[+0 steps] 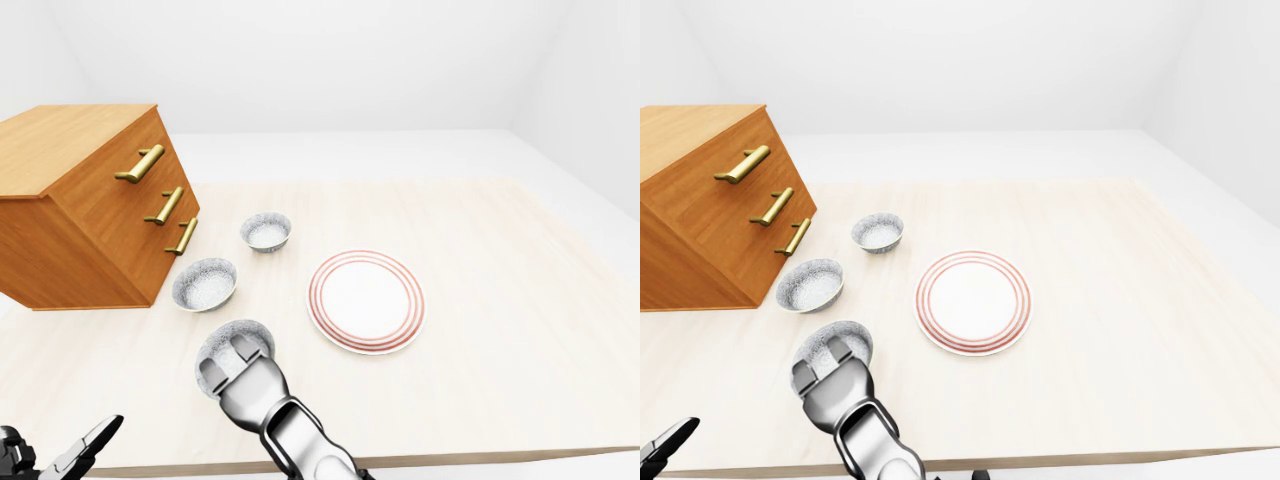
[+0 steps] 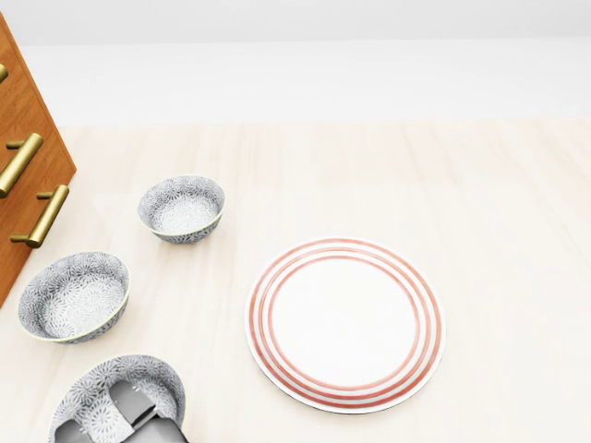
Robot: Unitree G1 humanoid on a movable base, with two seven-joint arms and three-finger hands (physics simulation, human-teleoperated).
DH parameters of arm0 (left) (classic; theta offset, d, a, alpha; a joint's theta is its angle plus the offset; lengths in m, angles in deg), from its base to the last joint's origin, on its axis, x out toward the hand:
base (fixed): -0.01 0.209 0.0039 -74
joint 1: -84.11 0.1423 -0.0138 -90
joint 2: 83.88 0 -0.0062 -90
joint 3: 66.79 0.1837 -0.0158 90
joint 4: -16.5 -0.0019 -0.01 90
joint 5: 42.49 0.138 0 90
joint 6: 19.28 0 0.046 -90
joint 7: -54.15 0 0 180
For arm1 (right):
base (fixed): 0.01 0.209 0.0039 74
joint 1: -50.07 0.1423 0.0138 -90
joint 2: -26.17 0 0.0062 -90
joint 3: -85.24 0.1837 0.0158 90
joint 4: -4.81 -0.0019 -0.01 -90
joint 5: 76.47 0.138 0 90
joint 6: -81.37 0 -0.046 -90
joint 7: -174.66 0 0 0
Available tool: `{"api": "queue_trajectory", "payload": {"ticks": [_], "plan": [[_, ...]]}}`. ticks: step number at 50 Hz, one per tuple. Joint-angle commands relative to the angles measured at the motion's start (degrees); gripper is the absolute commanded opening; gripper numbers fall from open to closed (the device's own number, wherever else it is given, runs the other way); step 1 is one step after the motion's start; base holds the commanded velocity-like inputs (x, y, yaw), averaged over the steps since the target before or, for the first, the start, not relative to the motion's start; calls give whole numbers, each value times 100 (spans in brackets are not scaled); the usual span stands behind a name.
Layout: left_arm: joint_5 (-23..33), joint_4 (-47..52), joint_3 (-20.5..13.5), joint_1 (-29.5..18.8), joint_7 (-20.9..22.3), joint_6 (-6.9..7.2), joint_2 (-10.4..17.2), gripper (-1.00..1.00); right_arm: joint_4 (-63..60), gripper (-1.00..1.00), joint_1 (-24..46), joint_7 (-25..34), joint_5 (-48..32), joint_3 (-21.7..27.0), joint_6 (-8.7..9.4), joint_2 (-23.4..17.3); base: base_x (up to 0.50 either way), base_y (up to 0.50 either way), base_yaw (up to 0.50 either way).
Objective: Put the bowl at the front on the plate.
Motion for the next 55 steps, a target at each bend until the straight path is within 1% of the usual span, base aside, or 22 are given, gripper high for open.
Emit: {"api": "queue_trajectory", "payload": {"ticks": [1,5,7,8,9,10,18,21,29,37,38,39,40,41,47,48,50,51,52,55], "plan": [[21,-29,-11,-28,15,-13,-4,100,290,100,-40,-239,143,78,81,2,0,0,0],[15,-73,16,-24,-4,-52,12,100,389,100,-70,-337,182,130,125,-25,0,0,0],[-38,80,-21,37,7,7,-2,100,409,100,-79,-374,203,150,125,-34,0,0,0],[-22,61,-24,22,16,7,-7,100,404,100,-80,-352,192,142,125,-32,0,0,0],[16,-47,-4,-27,11,-26,3,100,398,100,-95,-335,202,142,125,-26,0,0,0],[-16,35,-19,6,9,7,0,100,386,100,-102,-335,208,137,125,-29,0,0,0],[12,16,-34,-21,31,7,-14,100,562,100,-82,-381,335,130,125,4,0,0,0],[-37,158,-64,28,28,7,-18,100,605,100,-40,-370,358,151,125,28,0,0,0],[20,-11,-24,-28,30,-1,-16,100,726,100,-22,-388,379,185,125,70,0,0,0],[3,21,-19,-14,17,7,-11,100,816,100,-40,-423,398,229,125,88,0,0,0],[11,-13,-9,-24,15,-2,-6,100,814,92,-53,-452,428,241,125,88,0,0,0],[11,-28,-2,-24,13,-16,-4,100,807,37,-54,-465,451,242,125,81,0,0,0],[-12,28,-11,-1,10,7,-6,100,830,-100,-73,-474,484,250,125,76,0,0,0],[-18,43,-15,4,10,7,-7,100,842,-100,-72,-485,491,247,125,73,0,0,0],[5,-98,52,-17,22,-107,8,100,957,-100,-44,-624,573,291,125,81,0,0,0],[-22,-21,38,20,32,-66,-5,100,968,-100,-50,-895,662,328,125,100,0,0,0],[-23,12,20,18,21,-16,-5,100,950,-100,-68,-893,704,321,125,88,0,0,0],[-10,-13,19,6,22,-35,-6,100,923,-100,-72,-993,753,327,125,85,0,0,0],[-3,-25,20,1,23,-46,-6,100,912,-100,-67,-952,750,317,125,77,0,0,0],[-13,10,7,7,21,-15,-8,100,882,-100,-51,-948,744,306,125,65,0,0,0]]}}
